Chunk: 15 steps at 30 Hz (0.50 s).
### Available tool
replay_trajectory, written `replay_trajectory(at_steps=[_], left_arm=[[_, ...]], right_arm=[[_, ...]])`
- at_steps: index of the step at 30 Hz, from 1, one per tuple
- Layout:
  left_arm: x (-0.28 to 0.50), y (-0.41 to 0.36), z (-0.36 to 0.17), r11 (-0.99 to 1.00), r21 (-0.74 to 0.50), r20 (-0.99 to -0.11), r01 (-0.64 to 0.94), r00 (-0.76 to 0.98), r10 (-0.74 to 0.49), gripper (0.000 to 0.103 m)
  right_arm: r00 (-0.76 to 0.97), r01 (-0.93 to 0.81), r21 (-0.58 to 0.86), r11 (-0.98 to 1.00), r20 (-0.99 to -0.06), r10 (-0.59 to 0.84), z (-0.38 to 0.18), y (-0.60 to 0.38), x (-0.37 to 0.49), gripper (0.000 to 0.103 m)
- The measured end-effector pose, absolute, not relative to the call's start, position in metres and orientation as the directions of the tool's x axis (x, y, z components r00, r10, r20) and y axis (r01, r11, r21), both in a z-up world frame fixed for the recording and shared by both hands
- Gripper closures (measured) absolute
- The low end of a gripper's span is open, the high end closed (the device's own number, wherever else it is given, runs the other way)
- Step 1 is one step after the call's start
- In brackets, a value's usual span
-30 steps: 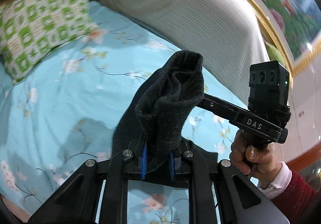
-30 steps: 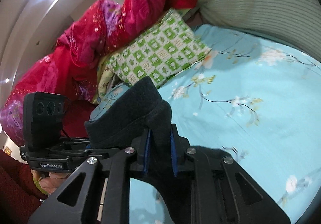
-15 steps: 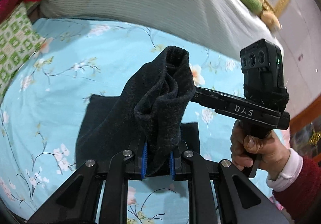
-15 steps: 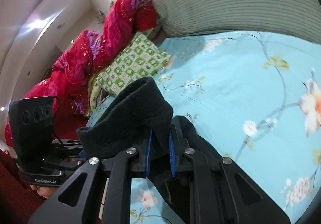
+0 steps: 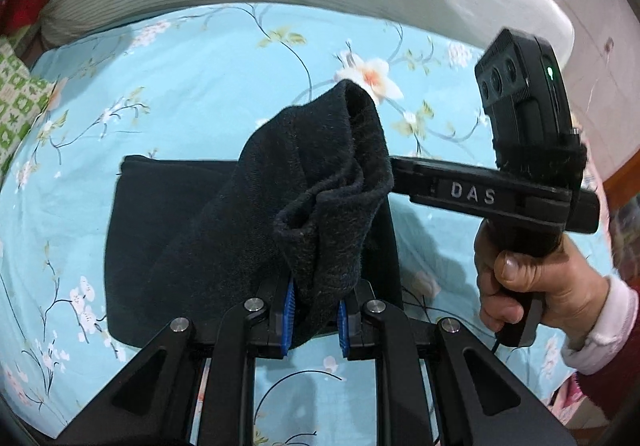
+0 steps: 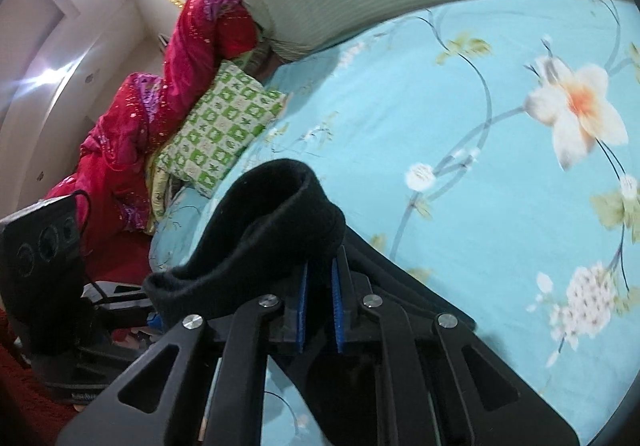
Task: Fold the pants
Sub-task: 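Hold the folded end with both grippers and press it onto the bundle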
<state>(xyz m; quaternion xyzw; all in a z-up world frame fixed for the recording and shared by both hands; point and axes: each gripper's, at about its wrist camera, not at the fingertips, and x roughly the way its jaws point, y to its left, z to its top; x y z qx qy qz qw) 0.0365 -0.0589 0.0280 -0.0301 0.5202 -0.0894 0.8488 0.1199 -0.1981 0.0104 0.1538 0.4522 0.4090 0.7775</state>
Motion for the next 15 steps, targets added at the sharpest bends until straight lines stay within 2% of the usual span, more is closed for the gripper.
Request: replay_trajectory(at_steps=[3,15], left_arm=[[0.039,-0.07,0.018,0.983,-0.118,-0.888,0.14,0.429,-0.168,0.086],[0.033,-0.087,0.002,0.974,-0.079,-0.906,0.215,0.391,-0.16,0.08]], right_arm=[[0.261,-0.471,0.62,0.628,-0.582,0.77,0.002,-0.207,0.12,0.097],[0.305,-0.366,0.644,0.672,-0.599,0.741,-0.005,-0.236,0.102,0.097]])
